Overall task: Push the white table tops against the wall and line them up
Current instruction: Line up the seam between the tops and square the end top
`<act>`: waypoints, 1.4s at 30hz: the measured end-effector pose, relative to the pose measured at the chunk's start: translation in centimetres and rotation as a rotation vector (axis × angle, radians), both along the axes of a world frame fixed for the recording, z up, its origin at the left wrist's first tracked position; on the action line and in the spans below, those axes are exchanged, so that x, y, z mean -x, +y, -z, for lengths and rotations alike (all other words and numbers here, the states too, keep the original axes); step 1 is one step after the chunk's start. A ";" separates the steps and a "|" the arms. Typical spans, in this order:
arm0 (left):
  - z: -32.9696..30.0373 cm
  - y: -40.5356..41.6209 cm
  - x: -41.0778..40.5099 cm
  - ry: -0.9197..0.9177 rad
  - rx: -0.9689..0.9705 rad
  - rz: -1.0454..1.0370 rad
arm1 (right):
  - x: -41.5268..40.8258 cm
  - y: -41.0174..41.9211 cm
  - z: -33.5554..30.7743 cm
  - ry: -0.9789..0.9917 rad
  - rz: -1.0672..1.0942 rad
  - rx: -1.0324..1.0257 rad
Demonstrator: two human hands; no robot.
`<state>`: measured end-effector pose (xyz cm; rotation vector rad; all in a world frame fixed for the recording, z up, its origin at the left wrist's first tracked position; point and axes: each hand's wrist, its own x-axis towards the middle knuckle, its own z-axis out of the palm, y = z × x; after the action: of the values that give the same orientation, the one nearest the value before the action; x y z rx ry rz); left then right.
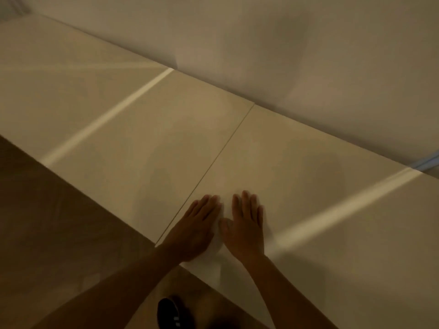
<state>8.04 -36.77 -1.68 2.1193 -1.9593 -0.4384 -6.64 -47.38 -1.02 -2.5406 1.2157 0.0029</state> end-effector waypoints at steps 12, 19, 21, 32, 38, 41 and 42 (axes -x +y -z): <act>0.1 7.2 -0.4 -0.094 -0.072 0.205 | 1.4 8.3 0.5 0.090 -0.164 0.045; 0.5 6.3 -0.5 -0.143 0.044 0.151 | 1.1 8.4 -0.4 0.193 -0.196 -0.003; 0.7 6.2 -0.5 -0.170 0.083 0.153 | 1.1 8.6 -0.3 0.188 -0.210 0.026; 1.9 5.7 -1.1 -0.260 0.114 0.216 | 1.1 9.4 0.7 0.149 -0.173 0.181; 1.1 5.8 -3.1 -0.170 0.035 0.322 | 1.5 9.2 0.6 0.116 -0.192 0.191; 0.8 5.8 -3.1 -0.073 0.065 0.310 | 1.6 8.9 1.0 0.097 -0.200 0.217; 0.9 5.9 -2.9 -0.043 0.105 0.292 | 1.6 8.8 1.2 0.091 -0.193 0.219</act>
<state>10.93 -30.89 -2.59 1.8009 -2.2731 -0.3325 -8.21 -38.56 -2.21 -2.8688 1.0478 0.0323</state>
